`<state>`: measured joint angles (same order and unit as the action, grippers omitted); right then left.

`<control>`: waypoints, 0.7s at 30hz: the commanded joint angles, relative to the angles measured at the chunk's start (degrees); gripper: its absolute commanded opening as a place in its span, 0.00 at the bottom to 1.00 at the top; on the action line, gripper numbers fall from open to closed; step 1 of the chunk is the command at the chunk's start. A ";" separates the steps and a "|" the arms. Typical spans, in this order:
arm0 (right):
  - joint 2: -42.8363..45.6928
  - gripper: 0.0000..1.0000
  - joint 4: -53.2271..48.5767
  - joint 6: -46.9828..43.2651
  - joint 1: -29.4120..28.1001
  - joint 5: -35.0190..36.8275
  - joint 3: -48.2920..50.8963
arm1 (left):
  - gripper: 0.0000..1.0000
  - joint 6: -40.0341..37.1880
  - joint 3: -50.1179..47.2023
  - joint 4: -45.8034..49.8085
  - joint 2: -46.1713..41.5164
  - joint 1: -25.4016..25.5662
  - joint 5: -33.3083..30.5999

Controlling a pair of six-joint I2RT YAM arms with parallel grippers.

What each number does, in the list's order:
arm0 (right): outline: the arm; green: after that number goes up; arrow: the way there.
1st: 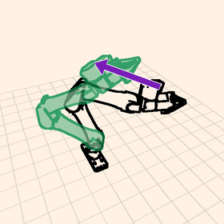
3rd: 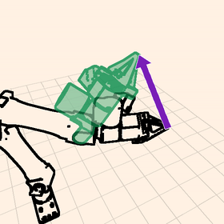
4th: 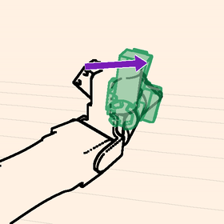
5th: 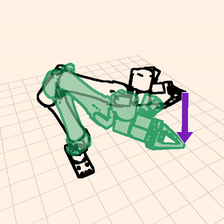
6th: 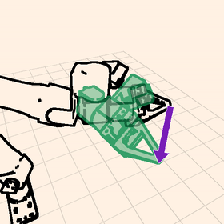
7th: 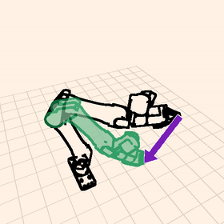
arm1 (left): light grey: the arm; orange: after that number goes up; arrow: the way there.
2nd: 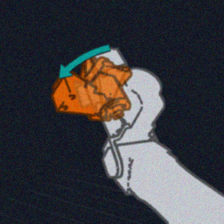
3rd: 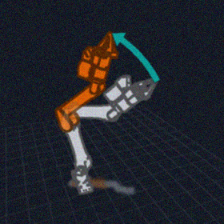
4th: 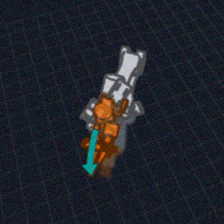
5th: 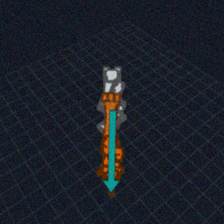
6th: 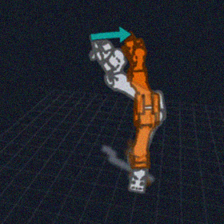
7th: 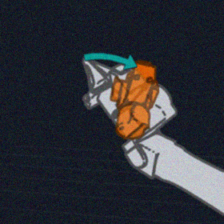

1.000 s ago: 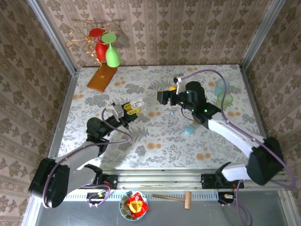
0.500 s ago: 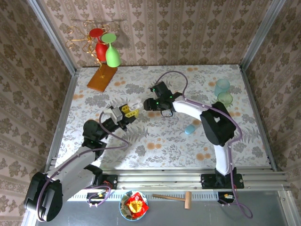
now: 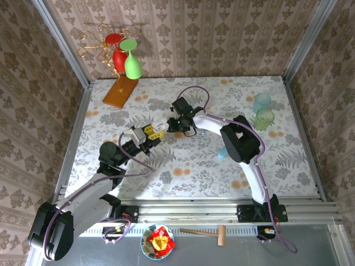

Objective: Insert the wireless bluetooth earbuds into the charging case

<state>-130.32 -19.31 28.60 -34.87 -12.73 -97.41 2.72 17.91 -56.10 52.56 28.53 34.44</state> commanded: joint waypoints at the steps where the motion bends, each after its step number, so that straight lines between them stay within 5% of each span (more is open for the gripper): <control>1: -1.24 0.36 -2.61 -0.79 0.10 -1.66 -1.48 | 0.00 -1.31 -0.51 -1.65 -0.15 0.38 -0.45; 21: 3.58 0.20 -1.06 -2.06 0.24 1.42 2.69 | 0.00 -1.45 -0.42 -2.30 0.96 0.38 -1.28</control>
<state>-130.19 -19.44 27.66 -34.54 -12.71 -97.01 2.70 17.63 -56.14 53.21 28.53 33.80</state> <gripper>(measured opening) 0.203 0.196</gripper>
